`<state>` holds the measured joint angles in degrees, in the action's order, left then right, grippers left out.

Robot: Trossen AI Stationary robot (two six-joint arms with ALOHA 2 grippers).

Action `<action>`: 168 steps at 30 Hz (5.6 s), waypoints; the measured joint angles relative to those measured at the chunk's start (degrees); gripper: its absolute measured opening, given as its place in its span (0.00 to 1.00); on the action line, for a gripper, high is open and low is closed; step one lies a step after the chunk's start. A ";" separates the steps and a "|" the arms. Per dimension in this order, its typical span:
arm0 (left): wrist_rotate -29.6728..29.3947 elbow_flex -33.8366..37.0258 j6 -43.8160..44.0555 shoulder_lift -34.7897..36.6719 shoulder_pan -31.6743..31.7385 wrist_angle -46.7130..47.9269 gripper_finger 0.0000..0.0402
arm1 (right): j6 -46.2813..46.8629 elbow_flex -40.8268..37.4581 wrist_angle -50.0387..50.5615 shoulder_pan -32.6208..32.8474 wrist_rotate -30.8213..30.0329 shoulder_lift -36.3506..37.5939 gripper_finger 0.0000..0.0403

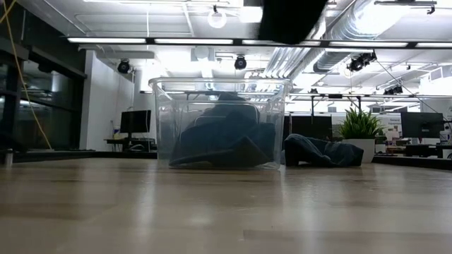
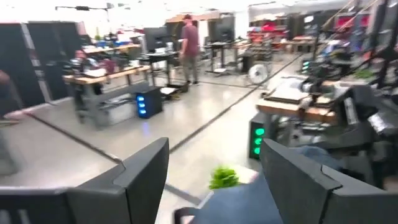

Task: Pick & Place hat
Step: Put the bottom dark blue cap into the bottom transparent bin

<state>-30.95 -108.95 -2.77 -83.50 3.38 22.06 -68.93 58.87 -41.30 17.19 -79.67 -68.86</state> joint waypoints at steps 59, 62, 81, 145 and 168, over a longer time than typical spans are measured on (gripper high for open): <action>-1.63 0.04 6.13 17.09 -0.02 39.20 0.62 | 117.07 19.82 51.93 -27.24 93.10 -16.05 0.00; -0.81 1.09 6.01 17.09 -0.02 39.26 0.62 | 116.95 19.82 51.95 -27.82 93.05 -16.62 0.00; 6.08 18.66 -10.81 12.04 -0.07 27.22 0.62 | 110.57 19.82 52.65 -32.01 88.57 -14.64 0.00; -16.42 18.64 -9.88 -1.97 -5.64 19.18 0.62 | 98.47 19.78 46.12 -36.72 80.03 -12.79 0.00; -22.15 18.49 -5.75 -4.74 -5.25 16.55 0.42 | 96.94 19.82 48.62 -36.79 79.33 -8.21 0.00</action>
<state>-53.10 -90.45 -8.52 -88.25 -1.87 38.61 28.00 78.70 7.32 -19.59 -0.34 -77.07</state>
